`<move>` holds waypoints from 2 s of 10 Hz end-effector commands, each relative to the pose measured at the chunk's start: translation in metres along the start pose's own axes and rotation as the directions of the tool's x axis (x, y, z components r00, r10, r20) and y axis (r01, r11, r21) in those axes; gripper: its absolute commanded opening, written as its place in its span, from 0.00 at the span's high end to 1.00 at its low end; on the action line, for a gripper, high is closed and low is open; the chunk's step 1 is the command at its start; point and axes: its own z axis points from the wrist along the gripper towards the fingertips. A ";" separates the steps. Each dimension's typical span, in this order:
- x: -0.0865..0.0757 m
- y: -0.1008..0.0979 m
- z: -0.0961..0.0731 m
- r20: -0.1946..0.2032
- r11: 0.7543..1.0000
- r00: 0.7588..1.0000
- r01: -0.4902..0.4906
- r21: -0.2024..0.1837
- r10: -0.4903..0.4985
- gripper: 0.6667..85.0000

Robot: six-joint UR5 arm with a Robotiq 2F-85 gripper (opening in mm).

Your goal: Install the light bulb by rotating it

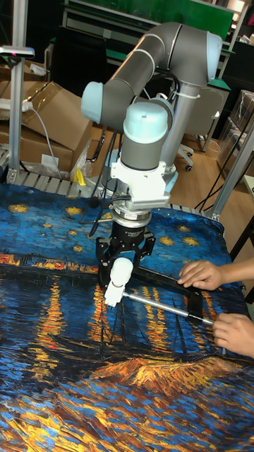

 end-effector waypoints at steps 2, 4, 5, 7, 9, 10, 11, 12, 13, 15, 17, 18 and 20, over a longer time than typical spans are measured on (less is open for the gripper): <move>0.003 -0.004 -0.011 -0.056 0.983 0.983 0.178 0.033 -0.176 0.18; -0.009 -0.010 -0.019 -0.056 0.939 0.942 0.336 0.077 -0.332 0.17; -0.016 -0.010 -0.021 -0.047 0.918 0.922 0.388 0.088 -0.385 0.16; -0.028 -0.009 -0.025 -0.046 0.863 0.870 0.494 0.111 -0.492 0.16; -0.034 -0.002 -0.025 -0.041 0.824 0.833 0.552 0.127 -0.552 0.17; -0.037 -0.004 -0.024 -0.052 0.786 0.798 0.601 0.147 -0.600 0.17; -0.039 -0.005 -0.022 -0.059 0.751 0.765 0.641 0.157 -0.641 0.17; -0.037 -0.005 -0.020 -0.069 0.720 0.735 0.676 0.159 -0.675 0.17; -0.034 -0.003 -0.017 -0.071 0.703 0.717 0.695 0.153 -0.693 0.17; -0.025 -0.003 -0.010 -0.076 0.681 0.697 0.715 0.156 -0.713 0.17; -0.019 -0.007 -0.006 -0.098 0.649 0.665 0.745 0.157 -0.740 0.17; -0.018 -0.008 -0.006 -0.108 0.632 0.649 0.759 0.154 -0.753 0.20; -0.023 -0.006 -0.004 -0.099 0.599 0.616 0.785 0.155 -0.782 0.22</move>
